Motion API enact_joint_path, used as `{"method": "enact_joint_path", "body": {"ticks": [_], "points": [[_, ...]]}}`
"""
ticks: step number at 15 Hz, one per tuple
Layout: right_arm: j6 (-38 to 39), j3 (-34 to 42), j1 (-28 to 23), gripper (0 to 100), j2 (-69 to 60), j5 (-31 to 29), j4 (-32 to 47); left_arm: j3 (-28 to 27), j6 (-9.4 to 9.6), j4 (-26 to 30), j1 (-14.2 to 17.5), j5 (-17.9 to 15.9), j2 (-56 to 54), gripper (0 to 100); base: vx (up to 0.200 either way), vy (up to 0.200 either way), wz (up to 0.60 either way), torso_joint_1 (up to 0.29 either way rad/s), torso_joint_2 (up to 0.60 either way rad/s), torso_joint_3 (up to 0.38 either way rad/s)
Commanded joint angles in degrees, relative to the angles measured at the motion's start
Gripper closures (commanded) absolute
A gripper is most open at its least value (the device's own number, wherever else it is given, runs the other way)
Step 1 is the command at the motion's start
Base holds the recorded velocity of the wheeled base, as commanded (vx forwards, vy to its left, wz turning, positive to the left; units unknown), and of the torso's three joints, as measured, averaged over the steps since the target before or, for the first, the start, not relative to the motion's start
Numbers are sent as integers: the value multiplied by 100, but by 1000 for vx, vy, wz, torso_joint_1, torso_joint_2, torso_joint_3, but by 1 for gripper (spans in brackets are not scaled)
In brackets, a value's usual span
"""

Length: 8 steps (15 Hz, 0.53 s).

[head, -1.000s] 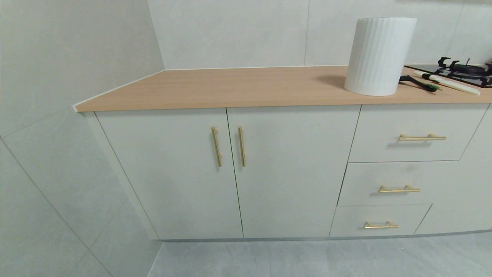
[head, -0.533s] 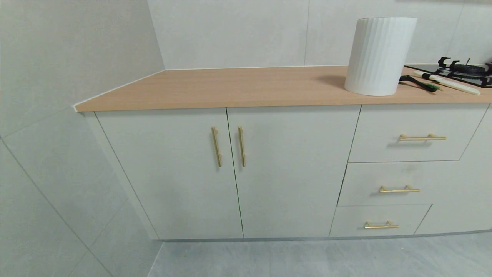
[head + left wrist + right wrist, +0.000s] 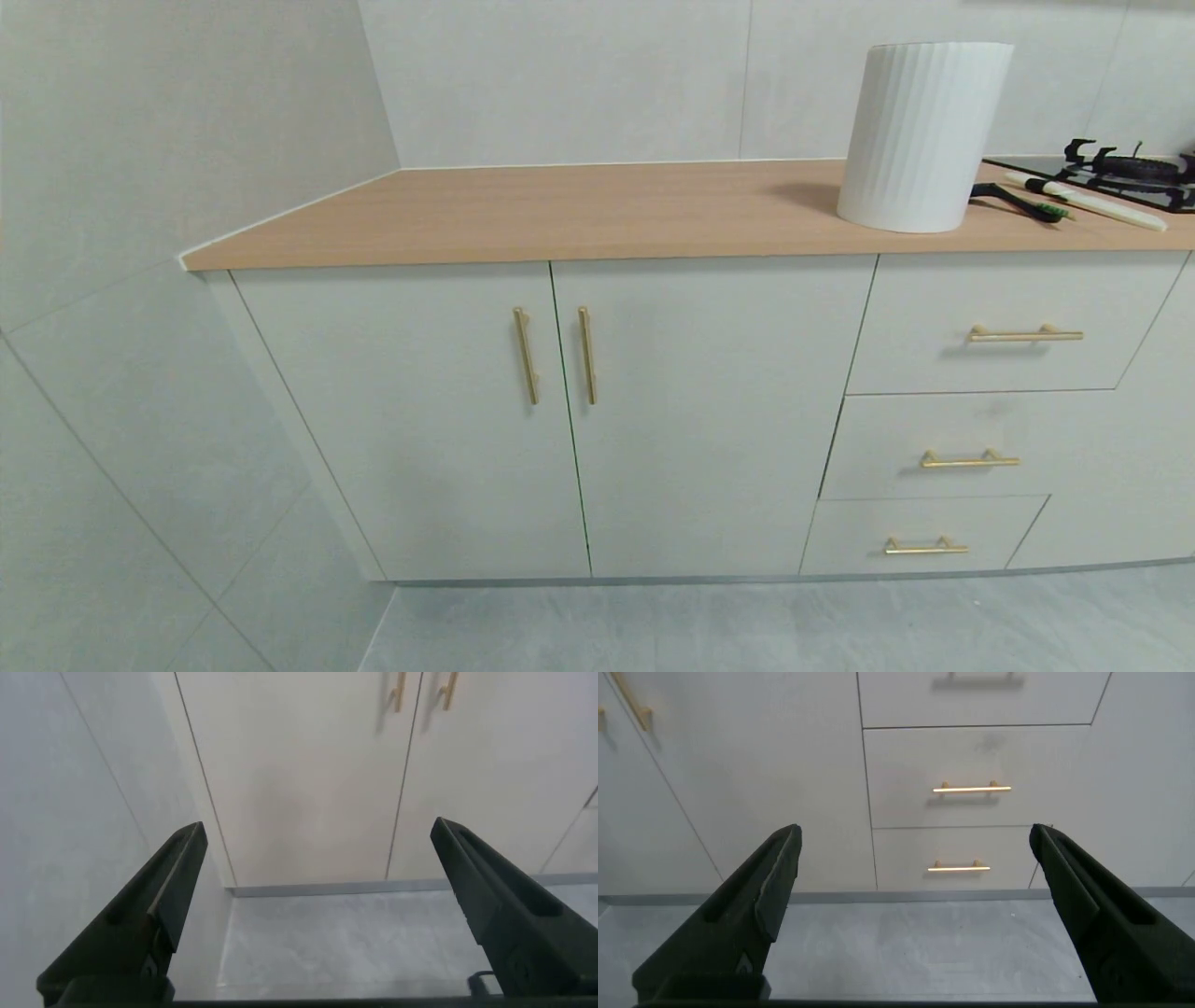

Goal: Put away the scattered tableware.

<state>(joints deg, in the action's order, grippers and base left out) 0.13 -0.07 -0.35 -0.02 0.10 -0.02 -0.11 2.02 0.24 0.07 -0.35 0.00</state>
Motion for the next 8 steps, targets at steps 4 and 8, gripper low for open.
{"method": "enact_joint_path", "body": {"ticks": [4,8], "points": [[13,7,0,0,11,-1,20,11,-185,-16,1,9,0,0,0,0,0,0,0,0],[13,7,0,0,11,8,20,2,-185,-16,1,0,0,0,0,0,0,0,0,0]]}}
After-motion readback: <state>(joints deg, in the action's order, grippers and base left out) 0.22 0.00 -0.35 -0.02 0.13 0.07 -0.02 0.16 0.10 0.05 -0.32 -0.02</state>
